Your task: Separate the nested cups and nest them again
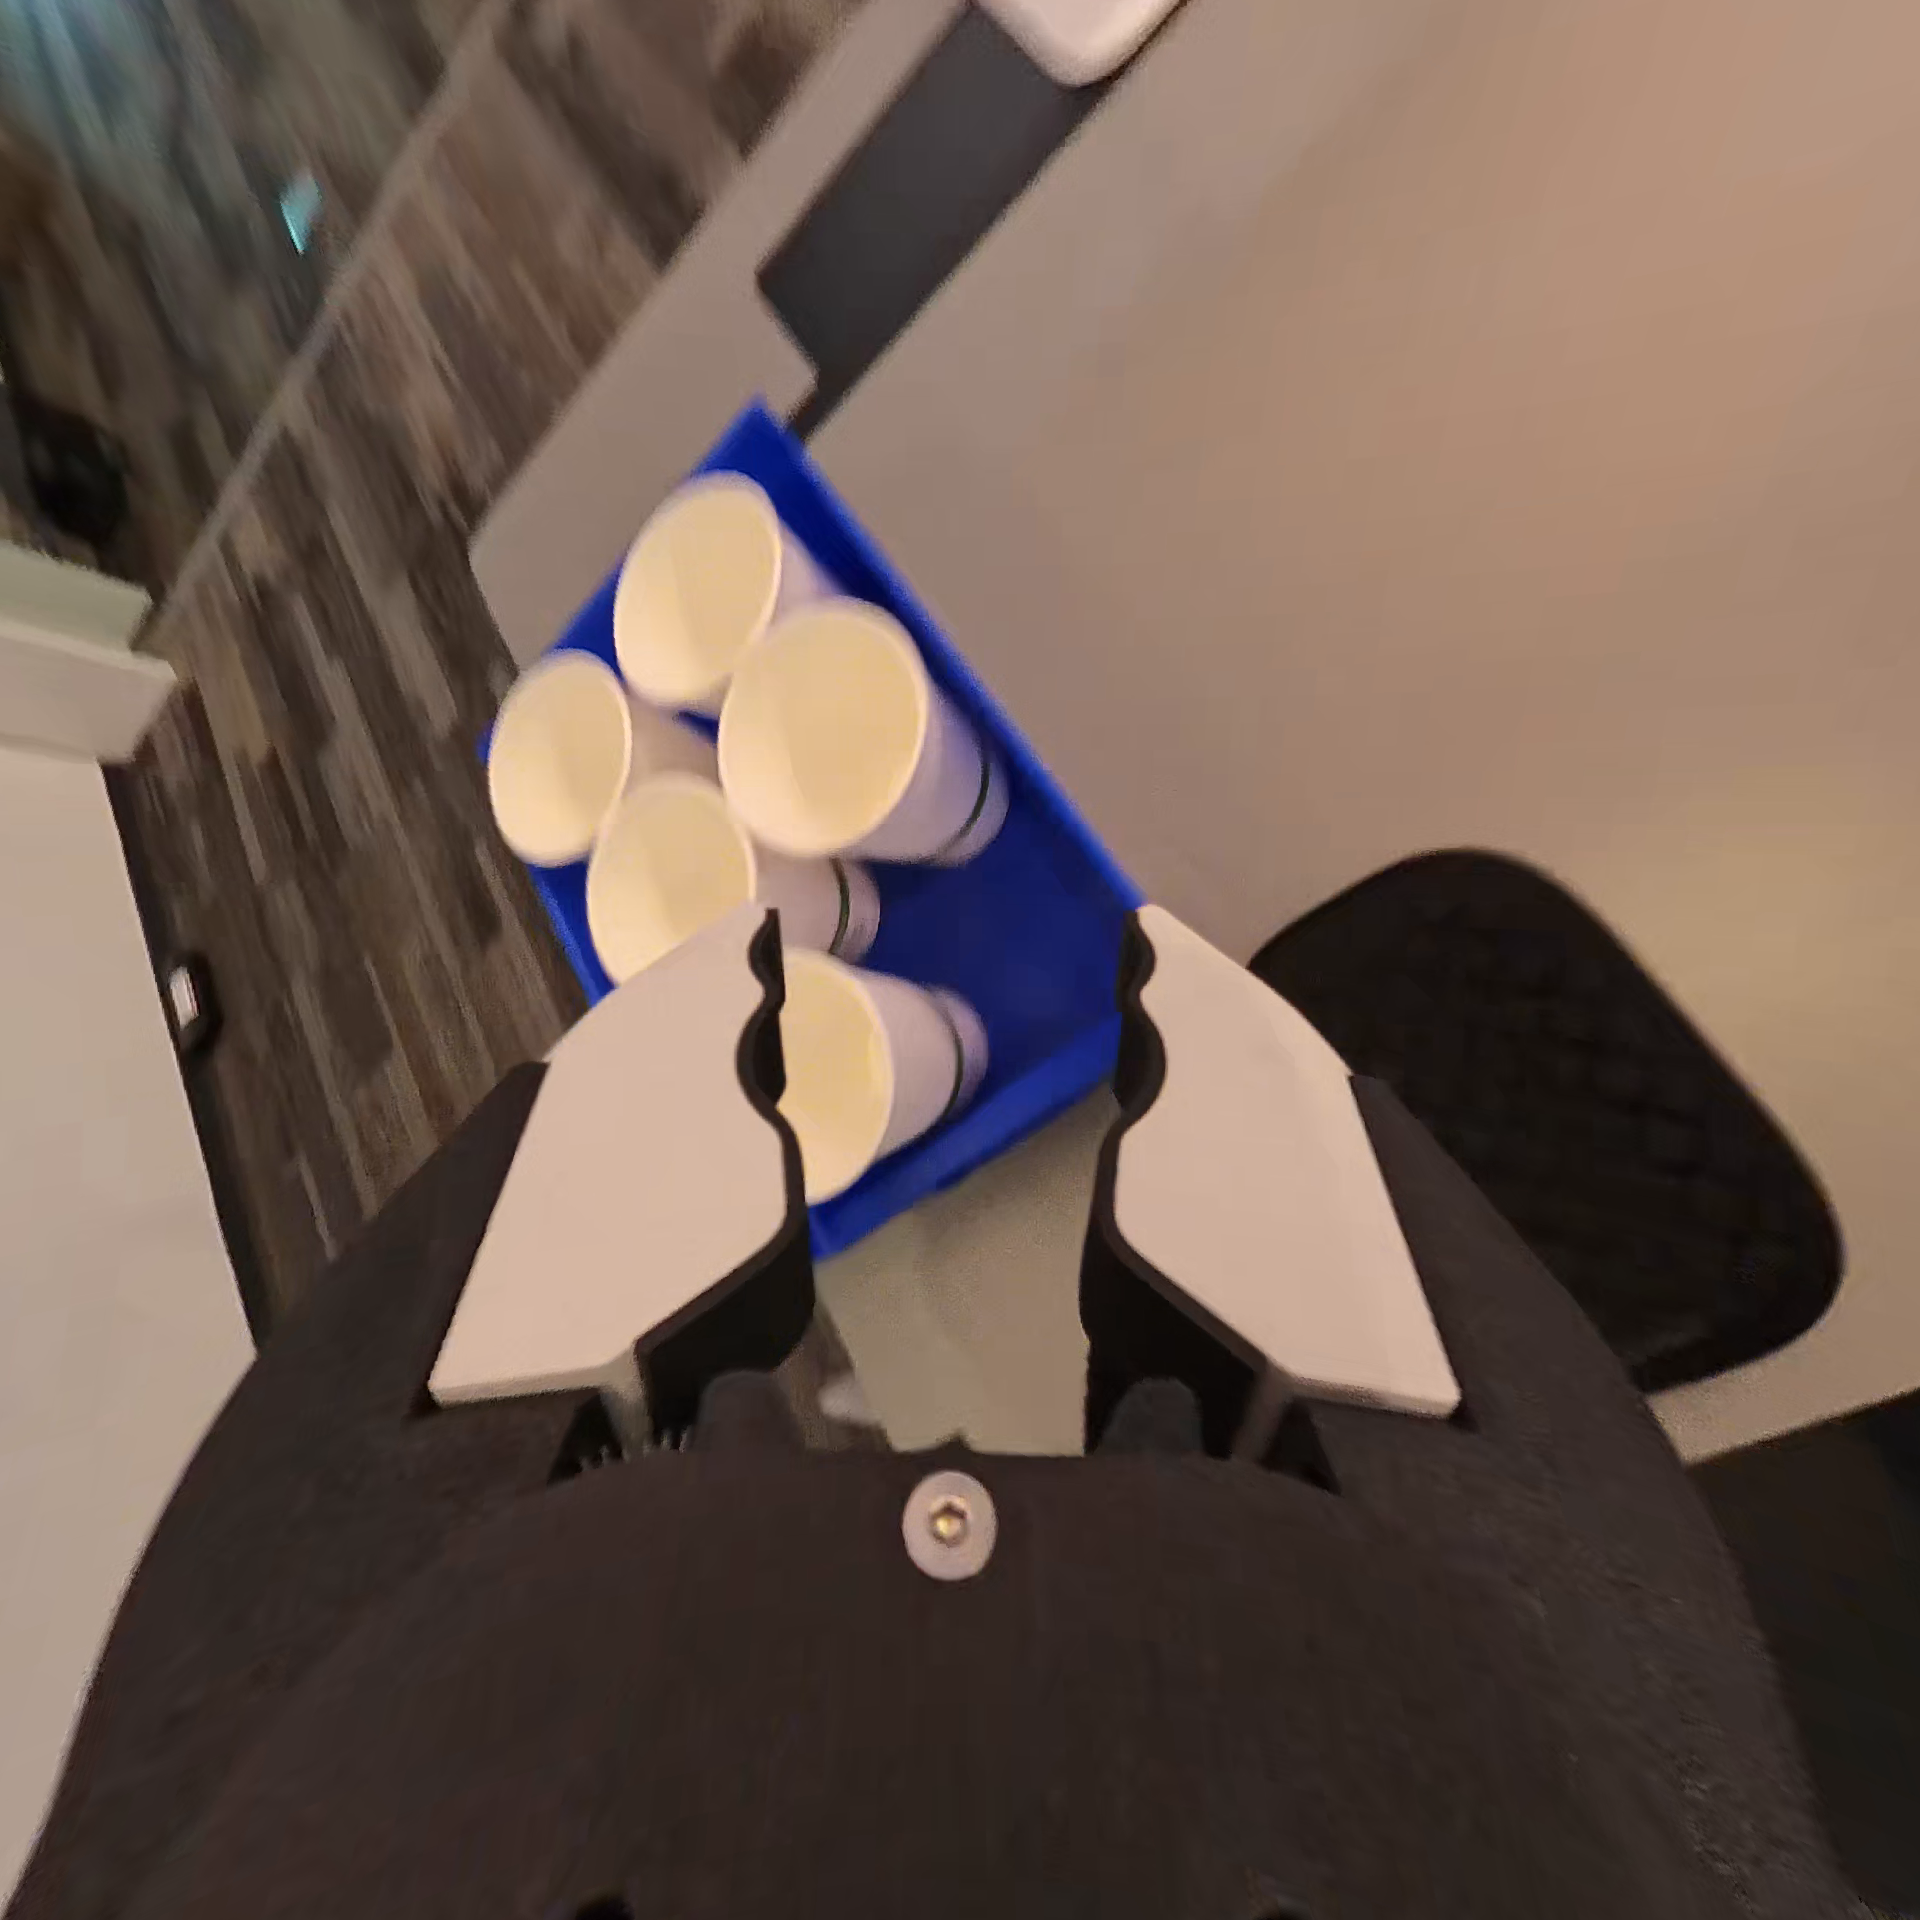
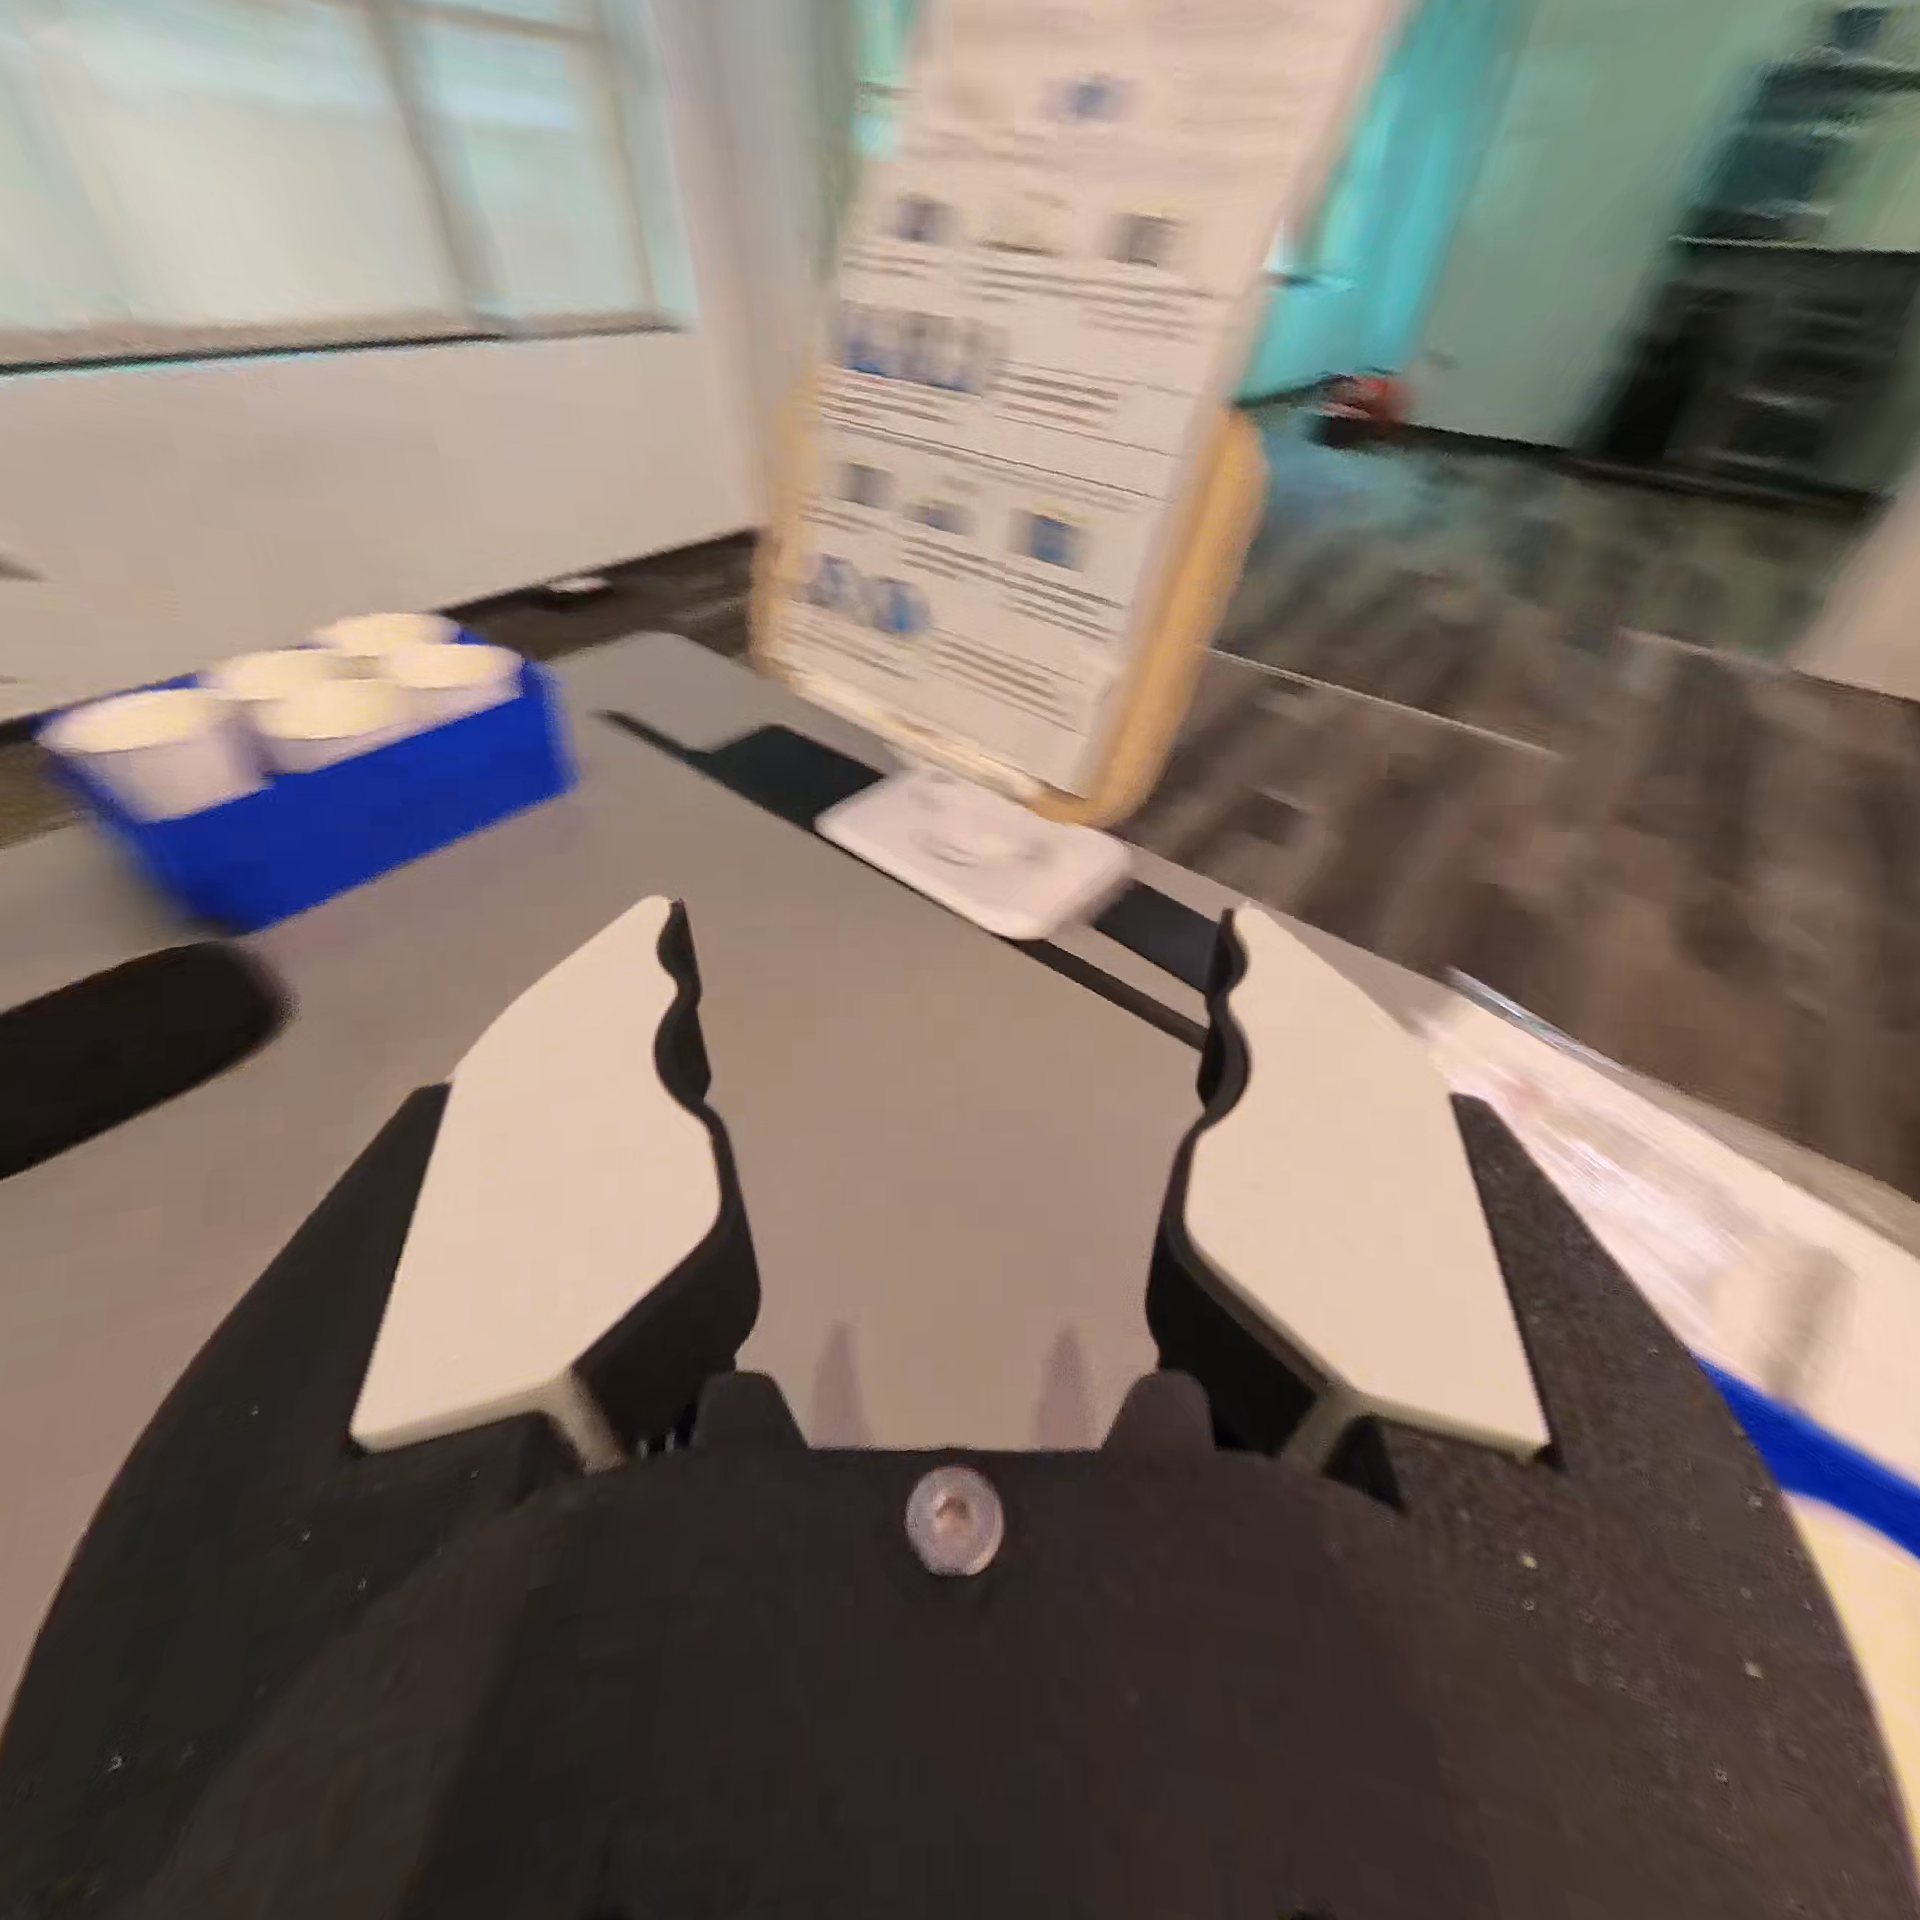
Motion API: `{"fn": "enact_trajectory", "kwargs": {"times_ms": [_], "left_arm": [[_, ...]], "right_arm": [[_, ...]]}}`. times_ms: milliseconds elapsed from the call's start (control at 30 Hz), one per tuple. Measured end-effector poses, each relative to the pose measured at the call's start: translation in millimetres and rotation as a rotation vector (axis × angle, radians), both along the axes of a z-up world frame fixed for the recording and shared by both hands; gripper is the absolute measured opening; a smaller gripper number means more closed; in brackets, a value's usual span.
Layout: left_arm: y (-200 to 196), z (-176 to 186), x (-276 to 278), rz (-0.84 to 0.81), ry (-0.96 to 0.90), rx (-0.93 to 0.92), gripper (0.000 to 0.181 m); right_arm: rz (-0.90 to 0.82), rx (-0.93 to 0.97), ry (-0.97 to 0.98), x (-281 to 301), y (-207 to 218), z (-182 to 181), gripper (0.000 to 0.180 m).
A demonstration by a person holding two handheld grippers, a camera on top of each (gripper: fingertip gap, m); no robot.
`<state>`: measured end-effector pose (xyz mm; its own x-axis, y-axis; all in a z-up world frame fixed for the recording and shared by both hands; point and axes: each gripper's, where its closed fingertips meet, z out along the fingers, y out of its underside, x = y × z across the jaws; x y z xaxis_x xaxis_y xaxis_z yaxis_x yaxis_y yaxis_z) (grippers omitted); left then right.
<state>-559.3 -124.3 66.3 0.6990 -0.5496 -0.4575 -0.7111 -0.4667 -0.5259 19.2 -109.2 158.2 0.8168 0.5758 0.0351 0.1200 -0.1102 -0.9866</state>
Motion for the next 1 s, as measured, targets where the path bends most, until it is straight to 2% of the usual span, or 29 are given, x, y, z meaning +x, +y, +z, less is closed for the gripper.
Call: {"fn": "enact_trajectory", "kwargs": {"times_ms": [67,133,333,500,633,833,1000], "left_arm": [[1.0,-21.1,-31.9,0.079,0.037,-0.1,0.061],[3.0,-40.4,-55.3,0.147,0.06,-0.174,0.058],[20.6,-82.4,-73.9,0.249,0.036,-0.283,0.045],[28.3,-111.6,-84.8,0.322,0.051,-0.394,0.04],[29.3,-126.5,-94.9,0.362,0.074,-0.455,0.032],[28.9,-137.3,-96.3,0.369,0.031,-0.502,0.005],[23.5,-137.6,-91.7,0.34,0.012,-0.533,0.0]], "right_arm": [[0.172,0.014,-0.018,-47.2,-9.7,6.8,0.091],[0.25,0.039,-0.054,-76.9,-11.2,8.7,0.088],[0.278,0.048,-0.144,-109.5,10.7,-14.8,0.086],[0.256,0.005,-0.195,-107.7,22.1,-33.6,0.085],[0.264,0.013,-0.166,-103.8,19.9,-30.1,0.085],[0.246,0.01,-0.135,-90.2,21.2,-27.6,0.084],[0.241,-0.01,-0.102,-81.5,25.5,-30.0,0.083]]}}
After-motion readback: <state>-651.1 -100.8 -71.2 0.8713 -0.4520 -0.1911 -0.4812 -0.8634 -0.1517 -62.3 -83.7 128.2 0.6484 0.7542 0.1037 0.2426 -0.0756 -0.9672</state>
